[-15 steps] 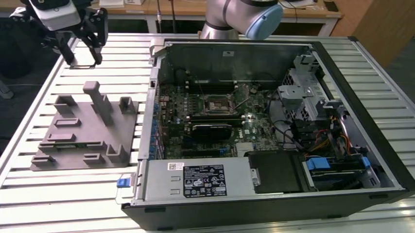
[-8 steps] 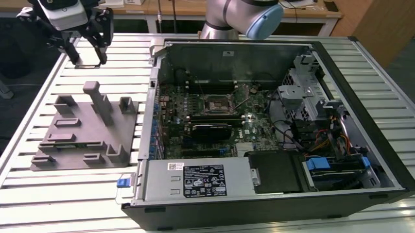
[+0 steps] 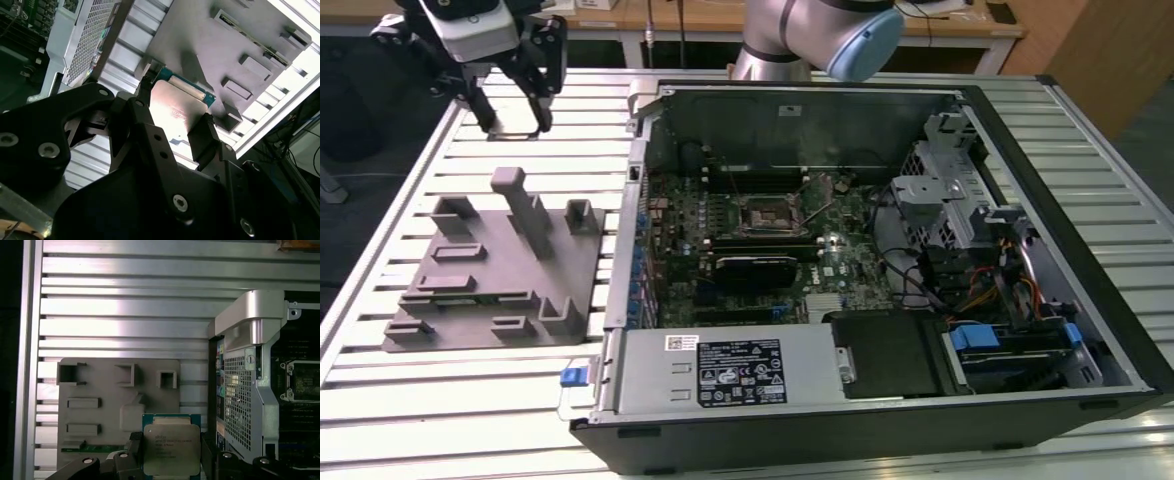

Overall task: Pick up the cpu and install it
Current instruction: 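Pick up the cpu and move it towards the insertion slot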

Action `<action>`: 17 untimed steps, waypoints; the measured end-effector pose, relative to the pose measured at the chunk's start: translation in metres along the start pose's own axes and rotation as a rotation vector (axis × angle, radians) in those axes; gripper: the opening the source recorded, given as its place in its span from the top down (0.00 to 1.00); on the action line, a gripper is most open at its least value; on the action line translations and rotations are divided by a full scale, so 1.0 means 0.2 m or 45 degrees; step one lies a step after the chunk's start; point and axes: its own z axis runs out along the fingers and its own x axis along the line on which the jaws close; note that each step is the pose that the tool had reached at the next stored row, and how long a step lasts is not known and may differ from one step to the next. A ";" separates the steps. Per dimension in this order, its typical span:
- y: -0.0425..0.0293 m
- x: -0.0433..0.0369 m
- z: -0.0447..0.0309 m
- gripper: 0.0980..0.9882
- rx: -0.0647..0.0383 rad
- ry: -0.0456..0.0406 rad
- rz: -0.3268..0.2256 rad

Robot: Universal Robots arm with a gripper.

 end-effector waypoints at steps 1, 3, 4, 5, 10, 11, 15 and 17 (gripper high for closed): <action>0.000 -0.007 0.000 0.50 0.000 0.000 0.000; 0.001 -0.021 0.000 0.50 0.000 0.000 0.000; 0.002 -0.028 0.001 0.50 0.000 0.000 0.000; 0.002 -0.036 0.001 0.50 0.000 0.000 0.000; 0.005 -0.071 0.001 0.50 0.000 0.000 0.000; 0.006 -0.078 0.002 0.50 0.000 0.000 0.000; 0.009 -0.106 0.003 0.50 0.000 0.000 0.000; 0.010 -0.120 0.003 0.50 0.000 0.000 0.000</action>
